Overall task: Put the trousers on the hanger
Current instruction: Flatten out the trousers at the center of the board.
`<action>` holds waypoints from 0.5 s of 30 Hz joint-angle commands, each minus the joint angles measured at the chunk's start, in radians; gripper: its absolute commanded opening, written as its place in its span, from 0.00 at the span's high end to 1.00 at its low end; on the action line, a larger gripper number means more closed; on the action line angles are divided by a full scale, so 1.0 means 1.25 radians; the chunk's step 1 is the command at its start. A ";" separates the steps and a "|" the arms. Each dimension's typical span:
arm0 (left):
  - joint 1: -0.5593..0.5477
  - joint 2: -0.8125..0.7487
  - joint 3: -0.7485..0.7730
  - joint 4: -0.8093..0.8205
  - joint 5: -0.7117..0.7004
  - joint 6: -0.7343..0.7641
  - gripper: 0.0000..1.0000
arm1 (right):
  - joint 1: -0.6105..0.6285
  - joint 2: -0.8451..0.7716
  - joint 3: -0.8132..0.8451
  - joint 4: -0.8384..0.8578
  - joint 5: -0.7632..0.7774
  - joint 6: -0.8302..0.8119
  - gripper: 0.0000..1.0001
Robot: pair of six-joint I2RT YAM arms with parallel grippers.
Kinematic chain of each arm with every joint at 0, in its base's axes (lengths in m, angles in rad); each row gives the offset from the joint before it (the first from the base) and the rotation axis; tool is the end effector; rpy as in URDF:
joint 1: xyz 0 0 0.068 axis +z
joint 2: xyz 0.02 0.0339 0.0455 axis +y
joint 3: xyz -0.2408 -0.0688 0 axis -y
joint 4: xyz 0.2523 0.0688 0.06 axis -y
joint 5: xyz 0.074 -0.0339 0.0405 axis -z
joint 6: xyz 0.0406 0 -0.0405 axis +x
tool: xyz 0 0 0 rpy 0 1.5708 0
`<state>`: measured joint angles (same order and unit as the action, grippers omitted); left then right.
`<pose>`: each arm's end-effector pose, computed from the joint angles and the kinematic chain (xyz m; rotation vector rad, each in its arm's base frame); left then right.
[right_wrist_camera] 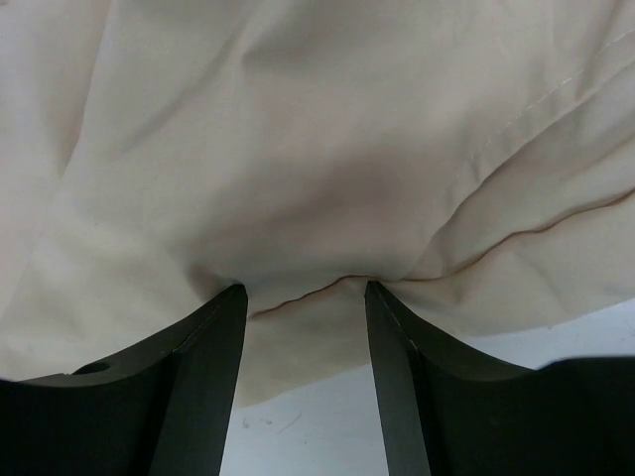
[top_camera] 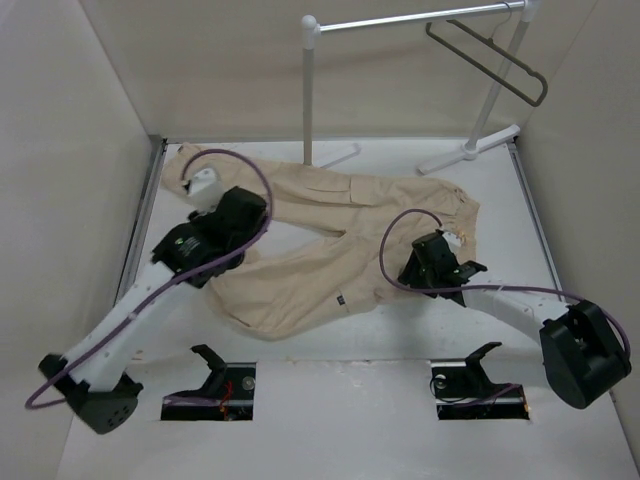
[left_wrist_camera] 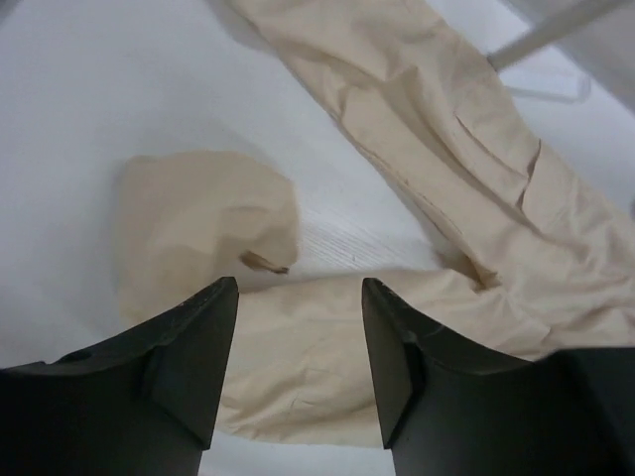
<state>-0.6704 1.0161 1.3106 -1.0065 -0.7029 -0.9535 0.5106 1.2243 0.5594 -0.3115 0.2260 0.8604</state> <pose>0.1704 -0.1016 0.3803 -0.6355 1.9983 -0.1654 0.2116 0.1081 0.1375 0.5269 2.4762 0.2683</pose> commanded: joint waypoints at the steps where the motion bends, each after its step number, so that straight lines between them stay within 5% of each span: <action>1: -0.086 0.154 -0.031 0.254 0.087 0.092 0.46 | -0.004 0.008 0.041 0.054 0.002 0.006 0.43; 3: -0.104 0.193 -0.051 0.369 0.158 0.096 0.43 | -0.005 0.011 0.045 0.054 0.004 0.004 0.42; 7: -0.012 0.132 -0.114 0.318 0.090 0.085 0.39 | -0.002 -0.019 0.035 0.053 0.003 0.000 0.42; 10: 0.179 0.029 -0.217 0.285 0.073 0.096 0.37 | -0.002 -0.042 0.019 0.050 0.003 0.000 0.44; 15: 0.441 0.078 -0.308 0.413 0.302 0.229 0.40 | -0.002 -0.074 0.000 0.054 -0.019 -0.022 0.48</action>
<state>-0.1852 1.0592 0.9649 -0.5961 -0.4961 -0.7780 0.5102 1.1625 0.5720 -0.2901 0.2199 0.8551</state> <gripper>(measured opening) 0.608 0.530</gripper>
